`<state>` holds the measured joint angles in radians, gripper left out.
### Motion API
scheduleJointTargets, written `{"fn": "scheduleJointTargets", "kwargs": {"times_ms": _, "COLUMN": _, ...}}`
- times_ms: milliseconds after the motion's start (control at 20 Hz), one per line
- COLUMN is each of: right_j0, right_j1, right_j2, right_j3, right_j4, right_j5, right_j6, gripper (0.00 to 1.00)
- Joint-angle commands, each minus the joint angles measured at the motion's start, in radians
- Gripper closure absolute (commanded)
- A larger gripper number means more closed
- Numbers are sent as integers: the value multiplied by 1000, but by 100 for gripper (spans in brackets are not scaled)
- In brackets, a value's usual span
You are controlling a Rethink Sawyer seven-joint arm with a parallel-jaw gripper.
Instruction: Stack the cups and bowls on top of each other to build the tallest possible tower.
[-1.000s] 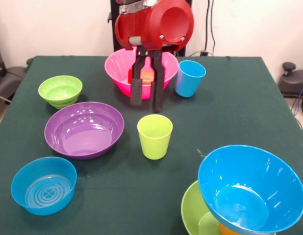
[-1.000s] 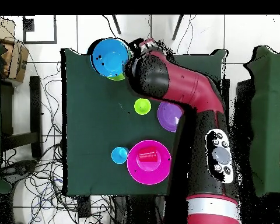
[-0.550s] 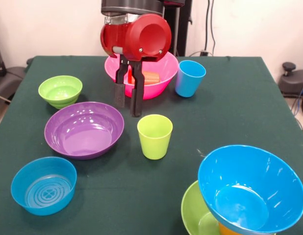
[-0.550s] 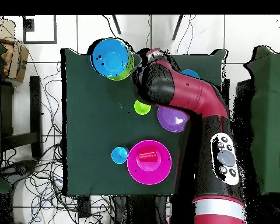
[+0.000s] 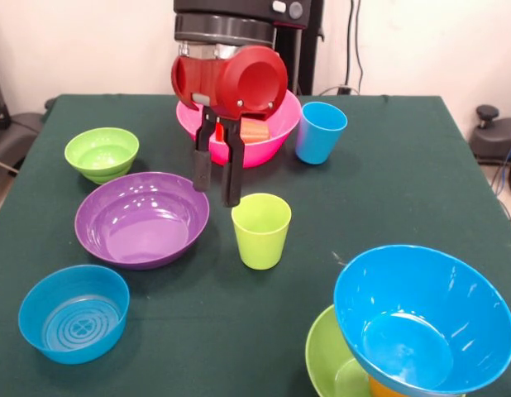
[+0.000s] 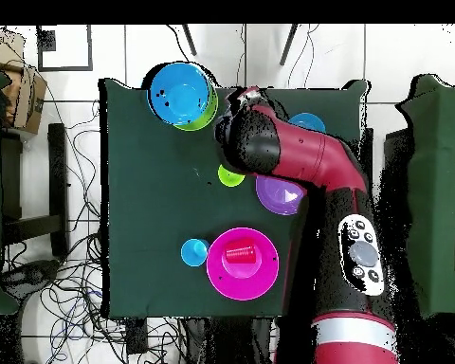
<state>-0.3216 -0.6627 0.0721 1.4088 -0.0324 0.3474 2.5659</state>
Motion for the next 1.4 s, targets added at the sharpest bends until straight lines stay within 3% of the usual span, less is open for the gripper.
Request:
{"fn": "scheduleJointTargets", "kwargs": {"times_ms": 50, "right_j0": 22, "right_j1": 69, "right_j2": 39, "right_j3": 73, "right_j4": -74, "right_j5": -34, "right_j6": -23, "gripper": 0}}
{"fn": "scheduleJointTargets", "kwargs": {"times_ms": 450, "right_j0": 33, "right_j1": 60, "right_j2": 33, "right_j3": 72, "right_j4": -75, "right_j5": -26, "right_j6": -9, "gripper": 0}}
{"fn": "scheduleJointTargets", "kwargs": {"times_ms": 800, "right_j0": 39, "right_j1": 40, "right_j2": 35, "right_j3": 64, "right_j4": -54, "right_j5": 37, "right_j6": -9, "gripper": 0}}
{"fn": "scheduleJointTargets", "kwargs": {"times_ms": 1400, "right_j0": -17, "right_j1": 27, "right_j2": 99, "right_j3": 173, "right_j4": 2, "right_j5": 39, "right_j6": 11, "gripper": 0}}
